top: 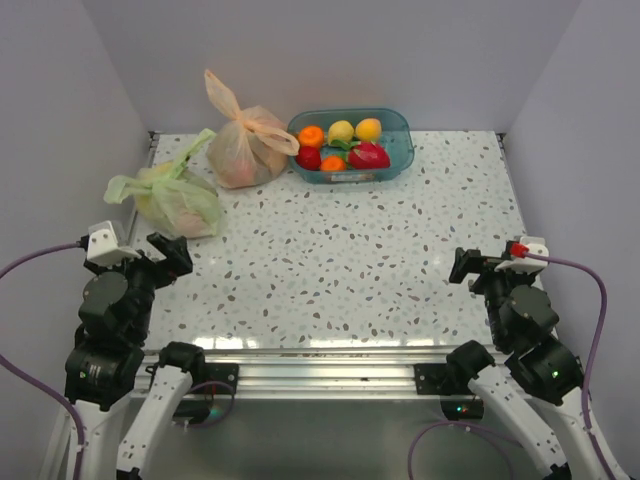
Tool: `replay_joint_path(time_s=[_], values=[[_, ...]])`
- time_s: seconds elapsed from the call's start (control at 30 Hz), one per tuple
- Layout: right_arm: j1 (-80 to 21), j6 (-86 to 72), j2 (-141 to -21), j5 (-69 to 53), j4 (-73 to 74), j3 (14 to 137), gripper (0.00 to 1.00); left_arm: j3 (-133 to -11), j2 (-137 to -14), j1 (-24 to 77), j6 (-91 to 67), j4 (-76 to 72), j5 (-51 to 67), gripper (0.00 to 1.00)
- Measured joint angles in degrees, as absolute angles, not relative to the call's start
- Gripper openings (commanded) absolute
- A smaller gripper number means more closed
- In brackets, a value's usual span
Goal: Untie the knot of the plastic bag and take out the fruit
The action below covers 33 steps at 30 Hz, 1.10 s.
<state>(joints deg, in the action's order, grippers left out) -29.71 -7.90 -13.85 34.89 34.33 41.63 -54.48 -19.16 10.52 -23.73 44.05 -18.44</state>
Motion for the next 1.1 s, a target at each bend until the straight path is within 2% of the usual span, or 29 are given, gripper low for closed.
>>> replay_joint_path(time_s=[0.23, 0.5, 0.97, 1.1], values=[[-29.71, -7.84, -13.8, 33.65, 34.24, 40.75, 0.99, -54.5, -28.86, 10.52, -27.24, 43.51, -19.55, 1.0], [-29.71, -7.79, -13.78, 31.92, 33.87, 40.23, 0.99, -56.62, -52.34, 9.93, -30.96, 39.66, -20.58, 1.0], [-29.71, -7.62, -11.9, 30.41, 33.78, 39.81, 0.99, -71.85, -86.37, -5.78, -33.65, 25.12, -19.99, 1.0], [-29.71, -7.51, -11.9, 30.26, 33.78, 39.68, 0.99, -74.24, -93.23, -7.27, -34.81, 23.57, -20.78, 0.93]])
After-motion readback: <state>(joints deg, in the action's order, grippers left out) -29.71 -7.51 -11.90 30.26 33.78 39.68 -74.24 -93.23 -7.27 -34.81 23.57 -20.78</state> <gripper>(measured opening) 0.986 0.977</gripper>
